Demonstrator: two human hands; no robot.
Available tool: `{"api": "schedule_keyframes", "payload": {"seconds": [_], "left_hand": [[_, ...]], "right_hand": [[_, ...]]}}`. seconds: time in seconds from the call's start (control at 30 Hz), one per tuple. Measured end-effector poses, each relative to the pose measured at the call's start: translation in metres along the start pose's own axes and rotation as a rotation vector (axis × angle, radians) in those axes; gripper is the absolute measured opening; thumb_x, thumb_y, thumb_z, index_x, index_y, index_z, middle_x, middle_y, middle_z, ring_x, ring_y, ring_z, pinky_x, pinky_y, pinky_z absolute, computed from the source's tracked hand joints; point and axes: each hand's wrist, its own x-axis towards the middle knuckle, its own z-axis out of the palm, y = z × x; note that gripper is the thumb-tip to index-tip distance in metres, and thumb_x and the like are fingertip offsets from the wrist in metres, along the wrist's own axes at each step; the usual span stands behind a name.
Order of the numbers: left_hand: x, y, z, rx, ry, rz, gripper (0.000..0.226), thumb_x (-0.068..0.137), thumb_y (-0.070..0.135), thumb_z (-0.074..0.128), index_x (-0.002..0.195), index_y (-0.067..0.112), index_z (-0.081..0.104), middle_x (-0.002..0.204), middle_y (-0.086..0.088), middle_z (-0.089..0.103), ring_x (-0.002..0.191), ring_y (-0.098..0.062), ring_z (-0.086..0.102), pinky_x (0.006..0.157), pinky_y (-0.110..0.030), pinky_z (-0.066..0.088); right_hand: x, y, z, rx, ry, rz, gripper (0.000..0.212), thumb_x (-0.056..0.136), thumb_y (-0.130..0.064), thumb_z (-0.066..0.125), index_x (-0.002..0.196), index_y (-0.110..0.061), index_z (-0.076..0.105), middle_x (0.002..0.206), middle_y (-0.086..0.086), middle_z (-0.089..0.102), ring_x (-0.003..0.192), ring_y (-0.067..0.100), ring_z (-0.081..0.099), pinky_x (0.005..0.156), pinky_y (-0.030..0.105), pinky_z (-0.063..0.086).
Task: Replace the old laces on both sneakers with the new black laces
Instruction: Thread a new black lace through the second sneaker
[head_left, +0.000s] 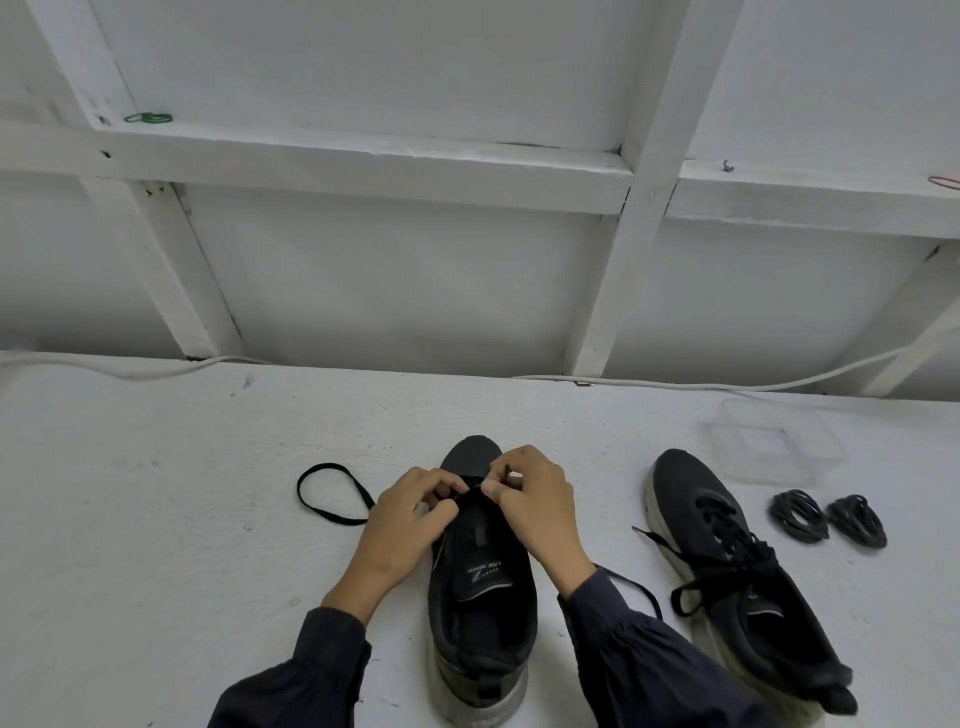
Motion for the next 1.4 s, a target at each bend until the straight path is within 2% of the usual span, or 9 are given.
{"api": "schedule_keyframes", "payload": {"seconds": [0.2,0.3,0.4,0.47,0.67,0.93,1.13,1.23,1.4], "left_hand": [[0.003,0.007,0.006,0.138,-0.016,0.017,0.021,0.071,0.06,0.056,0.085,0.047,0.063,0.095,0.016,0.057,0.088,0.001,0.056,0.076,-0.019,0.045],[0.003,0.005,0.01,0.112,0.067,0.054,0.001,0.087,0.038,0.069,0.088,0.038,0.07,0.095,0.013,0.057,0.088,0.0,0.056,0.071,-0.013,0.039],[0.002,0.001,0.016,-0.003,0.136,0.056,0.006,0.089,0.027,0.069,0.087,0.032,0.072,0.093,0.01,0.06,0.085,-0.003,0.057,0.069,-0.012,0.039],[0.001,0.0,0.02,-0.06,0.168,0.039,0.006,0.089,0.026,0.069,0.087,0.031,0.072,0.093,0.008,0.062,0.084,-0.003,0.057,0.069,-0.013,0.039],[-0.001,-0.003,0.025,-0.142,0.186,0.038,0.005,0.086,0.024,0.072,0.088,0.028,0.075,0.096,0.004,0.061,0.088,-0.003,0.059,0.074,-0.012,0.045],[0.0,-0.004,0.027,-0.157,0.197,0.026,0.004,0.085,0.026,0.074,0.088,0.028,0.076,0.094,0.007,0.06,0.085,0.0,0.058,0.069,-0.013,0.042],[-0.001,-0.002,0.027,-0.151,0.133,0.046,0.032,0.062,0.057,0.063,0.088,0.041,0.071,0.101,0.012,0.06,0.098,-0.001,0.057,0.079,-0.011,0.04],[-0.002,-0.001,0.025,-0.138,0.144,0.052,0.03,0.064,0.056,0.063,0.089,0.041,0.07,0.1,0.013,0.059,0.095,0.002,0.056,0.076,-0.007,0.039],[-0.004,-0.002,0.029,-0.129,0.157,0.056,0.017,0.075,0.033,0.076,0.089,0.04,0.068,0.103,0.013,0.059,0.099,0.002,0.057,0.08,-0.006,0.04]], "right_hand": [[0.001,0.004,-0.011,0.14,-0.036,0.023,0.015,0.076,-0.016,0.079,0.067,-0.025,0.07,0.088,-0.01,0.064,0.084,0.011,0.062,0.082,0.039,0.053],[0.001,0.002,-0.017,0.153,-0.062,-0.031,0.016,0.075,-0.016,0.081,0.07,-0.029,0.074,0.088,-0.01,0.061,0.081,0.002,0.056,0.073,0.021,0.045],[0.001,-0.001,-0.022,0.188,-0.099,-0.064,0.011,0.075,-0.008,0.08,0.08,-0.017,0.079,0.075,-0.011,0.064,0.066,-0.007,0.054,0.062,0.011,0.041],[0.001,0.0,-0.021,0.186,-0.13,-0.06,0.015,0.073,-0.008,0.082,0.084,-0.018,0.079,0.069,-0.01,0.066,0.06,-0.003,0.054,0.059,0.011,0.041],[0.003,0.0,-0.012,0.223,-0.156,-0.087,0.018,0.069,-0.019,0.087,0.08,-0.03,0.077,0.066,-0.003,0.069,0.067,0.011,0.063,0.071,0.035,0.053],[0.007,-0.001,-0.012,0.207,-0.182,-0.066,0.016,0.071,-0.018,0.085,0.07,-0.03,0.075,0.07,-0.002,0.073,0.072,0.018,0.069,0.074,0.038,0.056],[0.01,-0.005,-0.012,0.169,-0.212,-0.109,0.021,0.077,-0.014,0.079,0.066,-0.028,0.068,0.062,-0.009,0.064,0.059,0.001,0.054,0.061,0.022,0.044],[0.01,-0.007,-0.012,0.244,-0.235,-0.126,0.018,0.078,-0.006,0.077,0.069,-0.02,0.069,0.066,-0.004,0.065,0.061,0.002,0.053,0.06,0.015,0.042],[0.007,0.0,-0.017,0.524,-0.243,-0.002,0.011,0.084,0.0,0.071,0.077,-0.008,0.071,0.066,-0.002,0.062,0.067,0.008,0.056,0.067,0.018,0.046]]}}
